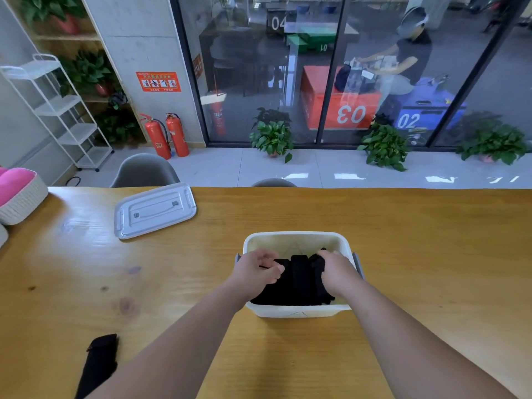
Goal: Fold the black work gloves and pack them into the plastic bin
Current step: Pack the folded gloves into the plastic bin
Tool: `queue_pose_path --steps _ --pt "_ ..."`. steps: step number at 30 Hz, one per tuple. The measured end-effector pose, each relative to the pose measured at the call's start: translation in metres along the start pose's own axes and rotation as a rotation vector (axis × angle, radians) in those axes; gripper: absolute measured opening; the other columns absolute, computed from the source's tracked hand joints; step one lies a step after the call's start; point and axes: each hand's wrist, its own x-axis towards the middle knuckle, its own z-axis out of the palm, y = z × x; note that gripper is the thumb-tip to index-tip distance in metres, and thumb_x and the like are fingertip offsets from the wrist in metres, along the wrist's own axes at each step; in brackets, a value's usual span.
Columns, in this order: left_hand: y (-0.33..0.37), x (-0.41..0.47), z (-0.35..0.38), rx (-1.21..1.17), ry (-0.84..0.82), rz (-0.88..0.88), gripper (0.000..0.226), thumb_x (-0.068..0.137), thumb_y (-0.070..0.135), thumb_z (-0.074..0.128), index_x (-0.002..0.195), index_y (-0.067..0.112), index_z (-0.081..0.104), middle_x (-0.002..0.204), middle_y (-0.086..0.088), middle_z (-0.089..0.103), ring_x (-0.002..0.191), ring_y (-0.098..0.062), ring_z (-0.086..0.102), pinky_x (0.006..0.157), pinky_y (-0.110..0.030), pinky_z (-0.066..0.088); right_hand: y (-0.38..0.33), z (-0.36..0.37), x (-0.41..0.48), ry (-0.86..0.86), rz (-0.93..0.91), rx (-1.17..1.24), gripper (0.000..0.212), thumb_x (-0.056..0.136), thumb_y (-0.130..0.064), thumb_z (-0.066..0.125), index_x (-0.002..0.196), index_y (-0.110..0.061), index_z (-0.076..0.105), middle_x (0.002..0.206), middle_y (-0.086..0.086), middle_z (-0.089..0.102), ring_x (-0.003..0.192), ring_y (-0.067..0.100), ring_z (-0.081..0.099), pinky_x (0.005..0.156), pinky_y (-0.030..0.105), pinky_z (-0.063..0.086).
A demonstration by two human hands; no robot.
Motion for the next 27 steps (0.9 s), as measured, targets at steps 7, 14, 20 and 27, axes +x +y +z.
queue_pose_path --steps 7,14,20,27 --pt "0.002 -0.003 -0.001 -0.029 0.007 -0.012 0.036 0.094 0.028 0.077 0.129 0.027 0.067 0.100 0.014 0.079 0.095 -0.011 0.078 0.102 -0.037 0.060 0.003 0.006 0.006 -0.042 0.036 0.099 0.082 0.096 0.007 0.039 0.167 -0.031 0.027 0.148 0.006 0.053 0.111 0.027 0.062 0.076 0.032 0.048" --pt "0.000 0.000 -0.001 -0.029 0.007 -0.013 0.037 0.095 0.027 0.077 0.130 0.025 0.066 0.099 0.014 0.079 0.096 -0.013 0.078 0.102 -0.041 0.060 -0.005 0.022 -0.003 0.041 -0.001 -0.214 0.087 0.085 0.003 0.055 0.162 -0.028 0.029 0.112 0.005 0.051 0.094 0.024 0.057 0.075 0.036 0.052" --pt "-0.001 0.000 0.000 -0.034 0.012 -0.013 0.035 0.094 0.028 0.077 0.127 0.028 0.067 0.100 0.014 0.079 0.095 -0.013 0.078 0.103 -0.041 0.059 -0.005 0.026 0.000 0.074 -0.015 -0.230 0.067 0.087 -0.003 0.059 0.148 -0.029 0.048 0.121 0.001 0.045 0.086 0.024 0.057 0.071 0.035 0.052" --pt "0.001 -0.002 0.001 -0.036 0.008 -0.010 0.035 0.095 0.030 0.077 0.128 0.030 0.067 0.100 0.014 0.079 0.095 -0.011 0.078 0.105 -0.040 0.058 0.007 0.032 0.004 -0.088 -0.054 -0.132 0.074 0.099 -0.010 0.048 0.166 -0.033 0.027 0.168 -0.008 0.021 0.126 0.027 0.053 0.098 0.038 0.054"
